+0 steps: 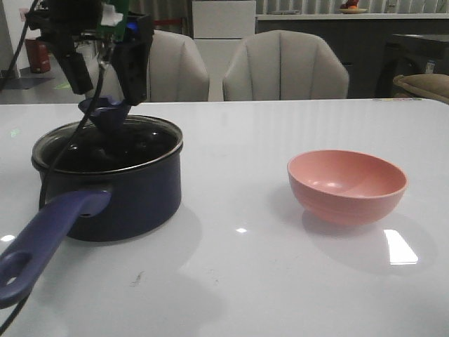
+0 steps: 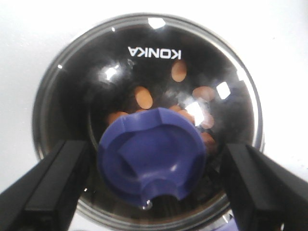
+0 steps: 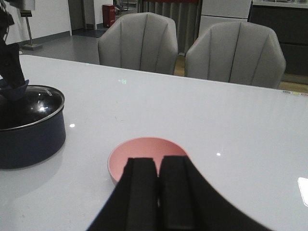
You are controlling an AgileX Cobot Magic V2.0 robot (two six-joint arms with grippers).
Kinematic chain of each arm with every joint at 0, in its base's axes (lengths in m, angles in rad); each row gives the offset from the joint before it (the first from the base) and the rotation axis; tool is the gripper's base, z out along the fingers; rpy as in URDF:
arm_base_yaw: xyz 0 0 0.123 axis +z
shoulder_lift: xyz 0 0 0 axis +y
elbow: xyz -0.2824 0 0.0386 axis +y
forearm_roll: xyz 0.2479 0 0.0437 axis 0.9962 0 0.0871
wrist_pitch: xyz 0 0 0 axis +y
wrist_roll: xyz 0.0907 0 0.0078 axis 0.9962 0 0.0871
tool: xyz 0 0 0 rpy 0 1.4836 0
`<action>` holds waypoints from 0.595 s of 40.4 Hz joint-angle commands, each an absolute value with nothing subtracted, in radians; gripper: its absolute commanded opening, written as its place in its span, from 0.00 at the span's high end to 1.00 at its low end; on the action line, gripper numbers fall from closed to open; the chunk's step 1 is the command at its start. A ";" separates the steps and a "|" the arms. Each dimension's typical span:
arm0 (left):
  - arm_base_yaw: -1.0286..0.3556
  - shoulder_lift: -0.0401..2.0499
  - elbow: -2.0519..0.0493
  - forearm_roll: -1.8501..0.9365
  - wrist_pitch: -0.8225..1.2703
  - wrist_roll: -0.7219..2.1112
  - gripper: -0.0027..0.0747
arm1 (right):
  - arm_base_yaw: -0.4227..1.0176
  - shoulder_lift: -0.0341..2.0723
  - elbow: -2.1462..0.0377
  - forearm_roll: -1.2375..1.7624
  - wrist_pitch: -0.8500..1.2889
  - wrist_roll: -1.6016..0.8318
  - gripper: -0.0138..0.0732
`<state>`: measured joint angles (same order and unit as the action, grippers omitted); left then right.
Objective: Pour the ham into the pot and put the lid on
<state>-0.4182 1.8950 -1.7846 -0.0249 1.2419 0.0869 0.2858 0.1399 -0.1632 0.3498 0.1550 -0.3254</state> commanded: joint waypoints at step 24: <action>-0.425 1.364 -1.488 0.035 1.141 0.085 0.23 | 0.284 0.147 -0.192 0.357 0.078 -0.334 0.67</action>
<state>-0.4182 1.4805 -1.5444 0.0292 1.2308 0.0869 0.2858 0.1399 -0.1632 0.3498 0.1550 -0.3254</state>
